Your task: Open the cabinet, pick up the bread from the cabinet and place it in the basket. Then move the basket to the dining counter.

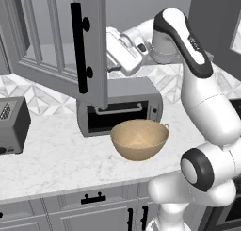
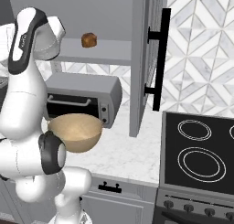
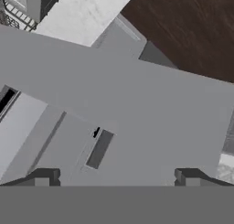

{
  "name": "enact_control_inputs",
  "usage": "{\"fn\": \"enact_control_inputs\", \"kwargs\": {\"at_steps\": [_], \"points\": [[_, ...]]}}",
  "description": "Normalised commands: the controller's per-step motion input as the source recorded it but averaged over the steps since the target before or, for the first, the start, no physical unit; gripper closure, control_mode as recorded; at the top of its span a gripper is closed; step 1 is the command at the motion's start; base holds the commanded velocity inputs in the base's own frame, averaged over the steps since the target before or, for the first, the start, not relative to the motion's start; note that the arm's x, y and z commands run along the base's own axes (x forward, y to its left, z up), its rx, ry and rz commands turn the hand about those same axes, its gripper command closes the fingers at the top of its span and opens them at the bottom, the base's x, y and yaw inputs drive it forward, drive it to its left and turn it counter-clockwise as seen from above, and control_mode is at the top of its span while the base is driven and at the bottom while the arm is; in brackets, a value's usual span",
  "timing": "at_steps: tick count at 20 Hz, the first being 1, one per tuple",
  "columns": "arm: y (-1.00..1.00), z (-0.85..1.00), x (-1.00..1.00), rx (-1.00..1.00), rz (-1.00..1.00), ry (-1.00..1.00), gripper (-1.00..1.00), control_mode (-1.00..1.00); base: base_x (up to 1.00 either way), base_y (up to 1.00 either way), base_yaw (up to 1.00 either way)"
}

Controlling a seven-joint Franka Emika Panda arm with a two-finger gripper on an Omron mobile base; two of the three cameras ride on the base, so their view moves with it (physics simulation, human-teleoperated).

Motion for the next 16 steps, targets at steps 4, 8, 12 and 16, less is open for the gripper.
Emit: {"fn": "enact_control_inputs", "kwargs": {"at_steps": [4,8,12,16], "points": [[0.96,-0.11,0.12,-0.04,-0.04,0.11,-1.0,-1.0,0.0,0.0,0.0],[1.0,-0.06,0.0,-0.11,-0.13,0.0,-1.0,-1.0,0.0,0.0,0.0],[1.0,-0.09,-0.12,-0.13,-0.21,0.05,-1.0,-1.0,0.0,0.0,0.0],[1.0,-0.08,-0.21,-0.12,-0.35,0.01,-1.0,-1.0,0.0,0.0,0.0]]}}
